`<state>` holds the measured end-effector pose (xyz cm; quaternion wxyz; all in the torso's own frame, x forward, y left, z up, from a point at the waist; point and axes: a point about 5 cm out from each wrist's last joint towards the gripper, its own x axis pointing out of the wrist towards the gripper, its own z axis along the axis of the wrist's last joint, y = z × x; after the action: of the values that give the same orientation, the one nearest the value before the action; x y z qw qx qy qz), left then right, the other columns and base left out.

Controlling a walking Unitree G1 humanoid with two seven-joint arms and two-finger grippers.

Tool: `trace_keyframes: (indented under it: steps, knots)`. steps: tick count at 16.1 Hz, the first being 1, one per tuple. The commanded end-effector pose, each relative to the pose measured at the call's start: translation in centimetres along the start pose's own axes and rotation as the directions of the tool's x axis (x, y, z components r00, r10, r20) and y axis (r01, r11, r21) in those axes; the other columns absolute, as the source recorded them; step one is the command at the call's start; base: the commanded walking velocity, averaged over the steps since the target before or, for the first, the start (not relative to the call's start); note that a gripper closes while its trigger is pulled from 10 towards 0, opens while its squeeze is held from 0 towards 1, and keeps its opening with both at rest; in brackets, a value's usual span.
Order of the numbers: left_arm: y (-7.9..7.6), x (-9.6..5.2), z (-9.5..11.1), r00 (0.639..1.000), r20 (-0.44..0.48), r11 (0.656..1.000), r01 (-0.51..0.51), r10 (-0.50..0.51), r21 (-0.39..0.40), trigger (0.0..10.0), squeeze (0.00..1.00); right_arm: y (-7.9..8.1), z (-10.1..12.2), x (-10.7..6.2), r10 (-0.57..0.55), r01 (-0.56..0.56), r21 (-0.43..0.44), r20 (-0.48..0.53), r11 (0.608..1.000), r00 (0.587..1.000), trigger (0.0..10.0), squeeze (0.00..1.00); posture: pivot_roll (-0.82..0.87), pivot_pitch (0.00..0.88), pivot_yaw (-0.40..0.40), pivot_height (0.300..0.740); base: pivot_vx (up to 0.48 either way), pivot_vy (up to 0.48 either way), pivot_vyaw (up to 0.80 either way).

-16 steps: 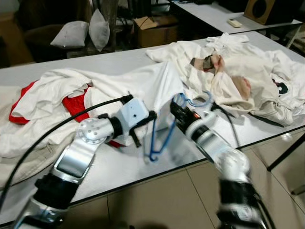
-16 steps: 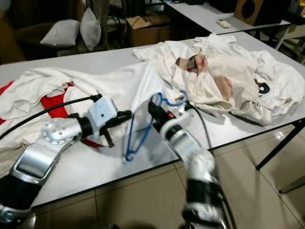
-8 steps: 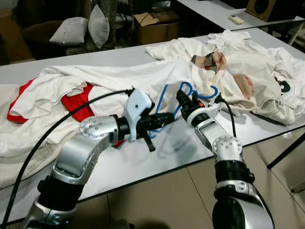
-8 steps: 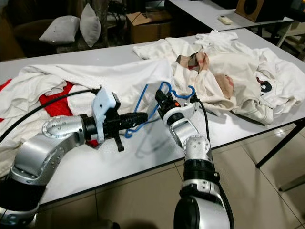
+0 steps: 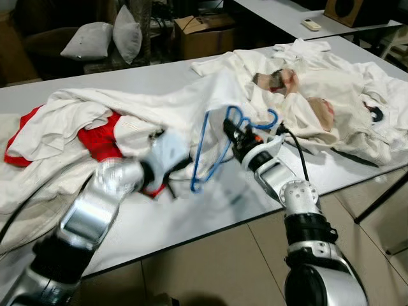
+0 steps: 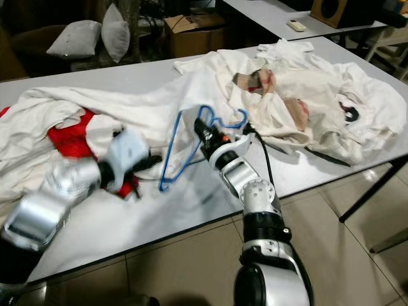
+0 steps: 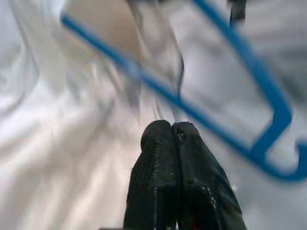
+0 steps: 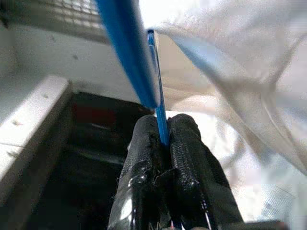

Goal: Hang hanger

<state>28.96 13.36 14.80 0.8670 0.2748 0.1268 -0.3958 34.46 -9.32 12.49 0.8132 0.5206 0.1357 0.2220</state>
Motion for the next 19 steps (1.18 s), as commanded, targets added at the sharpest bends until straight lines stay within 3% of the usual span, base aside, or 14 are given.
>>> trace_keyframes:
  steps: [1,4,5,6,9,11,14,17,19]
  knots:
    - [-0.5,0.2,-0.2,1.000,0.011,1.000,-0.002,0.002,0.003,10.0,1.00,-0.3,0.3,-0.6,-0.011,0.010,-0.043,-0.017,0.999,1.000,10.0,0.00,0.08,0.023,0.000,0.740,0.000,0.000,0.00]
    - [-2.1,1.1,-0.3,0.992,0.123,1.000,-0.017,0.017,-0.004,10.0,1.00,-2.0,1.1,-2.9,-0.058,0.057,-0.069,-0.018,0.996,0.998,10.0,0.00,0.06,0.022,-0.008,0.740,0.000,0.000,0.00]
    - [-2.5,1.3,-0.3,0.989,0.147,0.999,-0.024,0.017,0.041,10.0,1.00,-2.3,1.3,-3.5,-0.065,0.064,-0.067,-0.014,0.996,0.998,10.0,0.00,0.05,0.021,-0.009,0.740,0.000,0.000,0.00]
    - [-2.7,1.6,-0.4,0.988,0.156,0.996,-0.034,0.021,0.082,10.0,0.00,-2.7,1.5,-4.1,-0.071,0.070,-0.054,-0.009,0.996,0.997,10.0,0.00,0.05,0.020,-0.010,0.740,0.000,0.000,0.00]
    - [-2.9,2.3,-1.6,0.993,0.114,0.992,-0.048,0.034,0.118,10.0,0.00,-3.6,1.5,-5.9,-0.067,0.067,0.058,0.007,0.996,0.998,10.0,0.00,0.04,0.012,-0.010,0.740,0.000,0.000,0.00]
    - [-2.7,2.9,-1.9,0.994,0.098,0.994,-0.053,0.044,0.092,10.0,0.00,-4.1,1.3,-6.4,-0.089,0.088,0.065,0.006,0.994,0.996,10.0,0.00,0.04,0.009,-0.007,0.740,0.000,0.000,0.00]
    - [-2.1,4.1,-2.5,0.998,0.066,0.992,-0.021,0.013,0.122,10.0,0.00,-4.3,1.4,-6.7,-0.107,0.105,0.069,0.017,0.992,0.994,10.0,0.00,0.02,0.000,0.006,0.740,0.000,0.000,0.00]
    - [-0.5,5.3,-2.7,0.997,0.035,0.986,-0.075,0.070,0.152,10.0,0.00,-3.9,1.6,-6.8,-0.104,0.102,0.064,0.021,0.993,0.994,10.0,0.00,0.02,0.000,0.012,0.740,0.000,0.000,0.00]
    - [-0.4,5.4,-2.8,0.998,0.027,0.984,-0.065,0.061,0.163,10.0,0.00,-3.9,1.5,-6.8,-0.103,0.102,0.063,0.021,0.993,0.994,10.0,0.00,0.01,0.000,0.014,0.740,0.000,0.000,0.00]
